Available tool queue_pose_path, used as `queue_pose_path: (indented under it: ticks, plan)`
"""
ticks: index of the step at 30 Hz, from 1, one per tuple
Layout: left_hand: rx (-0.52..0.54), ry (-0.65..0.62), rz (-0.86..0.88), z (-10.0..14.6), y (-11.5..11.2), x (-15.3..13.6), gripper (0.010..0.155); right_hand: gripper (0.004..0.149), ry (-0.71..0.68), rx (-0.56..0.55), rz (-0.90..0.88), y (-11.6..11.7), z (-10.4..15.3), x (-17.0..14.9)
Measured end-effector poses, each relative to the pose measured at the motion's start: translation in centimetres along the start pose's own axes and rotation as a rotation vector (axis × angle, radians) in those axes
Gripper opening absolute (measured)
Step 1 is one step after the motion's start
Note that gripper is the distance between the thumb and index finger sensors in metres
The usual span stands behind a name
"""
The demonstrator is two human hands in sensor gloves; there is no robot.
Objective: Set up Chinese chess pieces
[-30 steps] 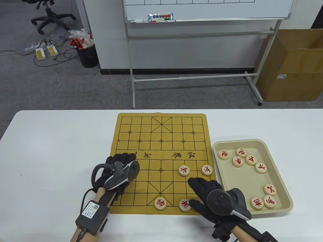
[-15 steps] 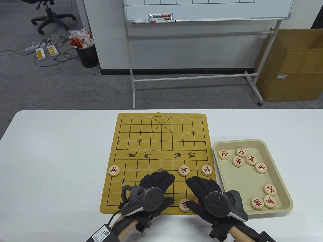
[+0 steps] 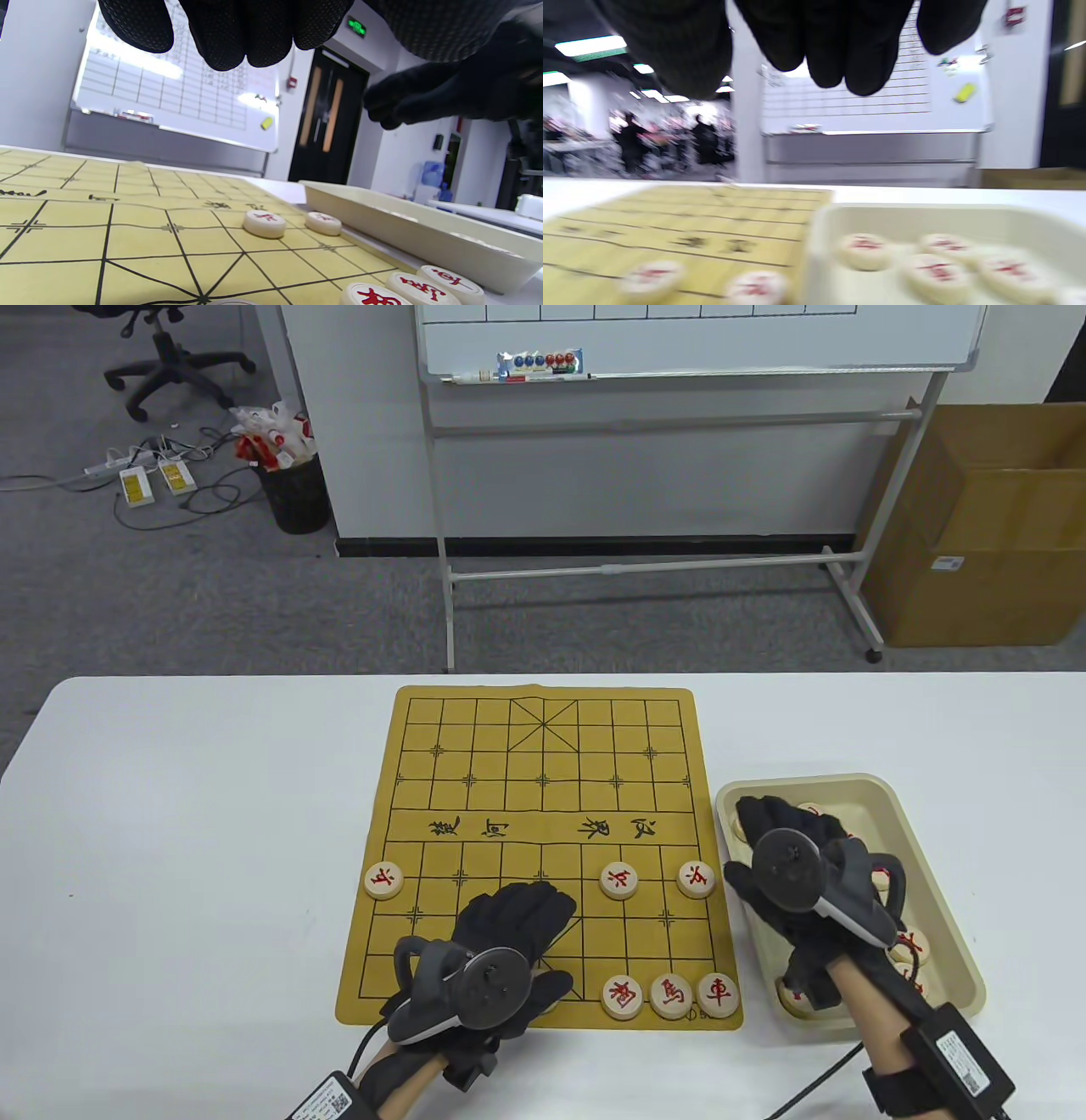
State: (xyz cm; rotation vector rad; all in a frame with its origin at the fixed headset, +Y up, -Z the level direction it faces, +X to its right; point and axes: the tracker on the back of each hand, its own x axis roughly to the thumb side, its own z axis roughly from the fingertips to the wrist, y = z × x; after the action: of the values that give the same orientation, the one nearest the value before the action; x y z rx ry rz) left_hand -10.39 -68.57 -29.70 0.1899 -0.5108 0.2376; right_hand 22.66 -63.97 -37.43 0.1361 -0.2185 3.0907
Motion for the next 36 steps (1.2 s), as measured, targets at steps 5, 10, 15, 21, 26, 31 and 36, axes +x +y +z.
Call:
queue_pose_path:
  ticks: [5,10,15,21,26,31,36]
  plan:
    - [-0.005,-0.002,0.004,0.0,0.0,-0.1,0.080,0.071,0.212,0.207,0.108,3.8,-4.4,-4.1]
    - [-0.006,-0.005,-0.001,0.0,0.0,-0.1,0.080,0.070,0.277,0.276,0.195,6.6,-6.5,-5.2]
    - [-0.014,-0.005,-0.003,0.0,0.0,0.0,0.080,0.071,0.333,0.406,0.294,9.3,-7.8,-4.6]
    - [-0.021,-0.005,-0.005,0.0,-0.1,0.0,0.080,0.075,0.367,0.495,0.395,11.2,-8.1,-4.6]
    - [-0.024,-0.003,-0.005,0.0,-0.1,0.0,0.080,0.070,0.368,0.454,0.405,11.3,-8.1,-4.6]
    - [-0.026,-0.002,-0.014,-0.1,-0.1,0.0,0.080,0.074,0.339,0.445,0.439,11.6,-7.9,-4.2]
    - [-0.026,-0.002,-0.016,-0.1,-0.1,0.0,0.080,0.067,0.310,0.424,0.502,11.7,-7.9,-3.5]
